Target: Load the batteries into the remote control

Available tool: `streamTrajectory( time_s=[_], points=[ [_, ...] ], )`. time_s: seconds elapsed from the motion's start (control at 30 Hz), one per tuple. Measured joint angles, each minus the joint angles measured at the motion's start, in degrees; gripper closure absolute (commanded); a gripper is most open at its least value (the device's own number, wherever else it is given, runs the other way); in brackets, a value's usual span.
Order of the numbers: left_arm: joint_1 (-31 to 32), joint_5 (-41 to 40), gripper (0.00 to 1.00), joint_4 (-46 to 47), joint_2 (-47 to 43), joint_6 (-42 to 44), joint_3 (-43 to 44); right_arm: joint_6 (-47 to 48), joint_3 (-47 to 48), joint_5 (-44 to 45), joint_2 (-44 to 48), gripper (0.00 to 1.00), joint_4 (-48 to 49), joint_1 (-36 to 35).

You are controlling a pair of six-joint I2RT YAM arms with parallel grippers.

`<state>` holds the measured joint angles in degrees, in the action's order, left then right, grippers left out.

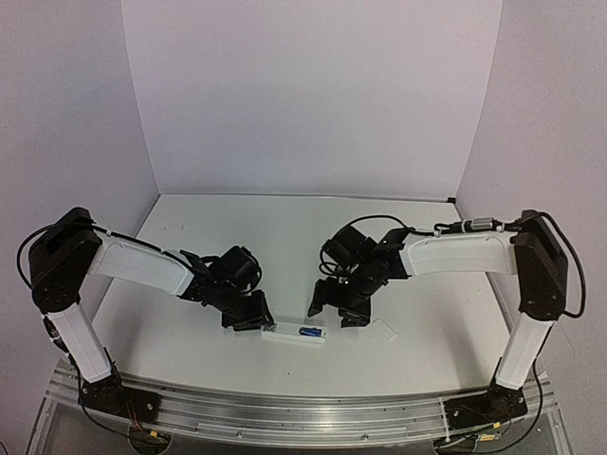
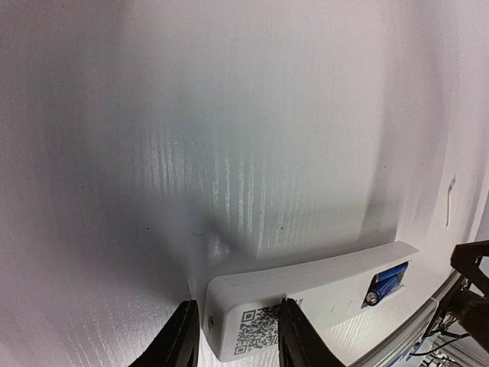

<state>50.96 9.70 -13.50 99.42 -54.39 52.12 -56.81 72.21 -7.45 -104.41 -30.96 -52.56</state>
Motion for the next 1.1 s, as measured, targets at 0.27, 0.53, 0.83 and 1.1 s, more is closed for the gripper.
streamTrajectory(
  time_s=[0.27,0.53,0.83,1.1],
  points=[
    [-0.02,-0.45,0.65,0.07,0.0,0.44,0.0,-0.97,1.08,-1.64,-4.63,0.2,-0.18,-0.54],
    [-0.01,-0.45,0.65,0.13,0.0,0.51,0.0,-1.21,4.01,-3.49,-7.54,0.22,0.59,-0.84],
    [0.0,-0.42,0.66,0.18,0.0,0.57,-0.02,-1.8,4.08,-4.19,-9.02,0.26,0.89,-1.05],
    [-0.01,-0.45,0.66,0.5,0.0,0.61,-0.09,-1.85,4.42,-4.13,-10.4,0.29,0.96,-1.39]
  ],
)
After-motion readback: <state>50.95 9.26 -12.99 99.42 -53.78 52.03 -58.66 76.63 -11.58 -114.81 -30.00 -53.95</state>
